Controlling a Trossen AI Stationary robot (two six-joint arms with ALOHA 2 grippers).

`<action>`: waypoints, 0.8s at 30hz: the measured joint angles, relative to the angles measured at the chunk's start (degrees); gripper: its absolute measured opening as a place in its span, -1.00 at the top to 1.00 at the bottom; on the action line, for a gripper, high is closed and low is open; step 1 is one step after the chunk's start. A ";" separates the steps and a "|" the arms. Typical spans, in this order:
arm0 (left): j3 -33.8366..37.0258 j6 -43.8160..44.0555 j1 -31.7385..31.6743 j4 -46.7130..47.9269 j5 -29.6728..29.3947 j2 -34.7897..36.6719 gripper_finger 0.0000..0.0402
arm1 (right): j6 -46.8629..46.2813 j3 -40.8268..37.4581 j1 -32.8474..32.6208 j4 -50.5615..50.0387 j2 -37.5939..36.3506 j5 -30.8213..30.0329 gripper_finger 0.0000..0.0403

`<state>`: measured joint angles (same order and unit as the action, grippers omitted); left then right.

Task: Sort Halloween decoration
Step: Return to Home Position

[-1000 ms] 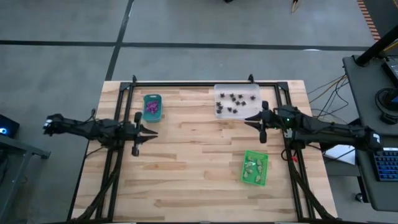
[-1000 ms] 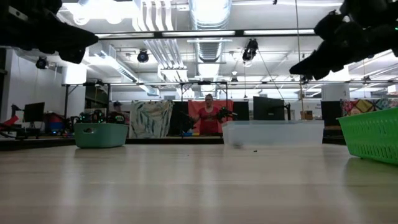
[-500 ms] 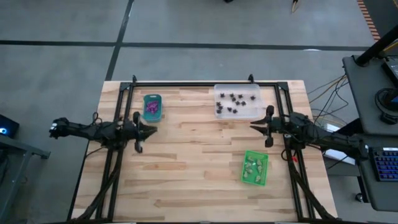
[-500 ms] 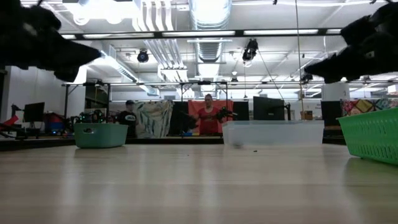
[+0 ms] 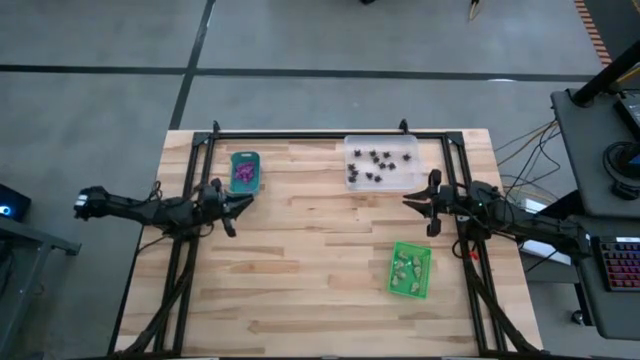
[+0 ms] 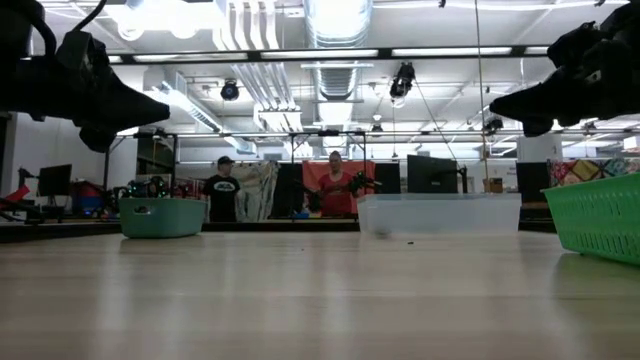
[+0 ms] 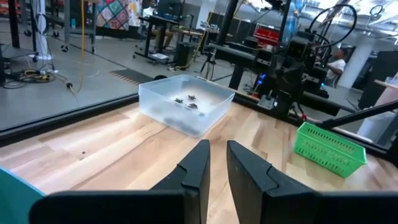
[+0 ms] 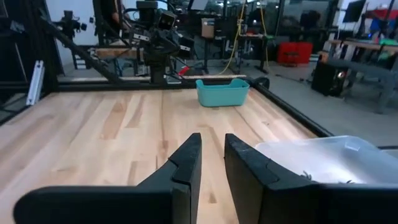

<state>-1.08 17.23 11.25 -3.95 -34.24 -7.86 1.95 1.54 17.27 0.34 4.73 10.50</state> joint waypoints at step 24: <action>0.00 0.00 0.00 0.08 -0.13 -4.68 0.82 | 2.12 -0.44 -3.29 -0.61 -1.87 -8.27 0.63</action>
<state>-1.08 17.23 11.25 -3.87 -34.37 -12.54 4.07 1.10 13.97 -0.27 2.86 2.23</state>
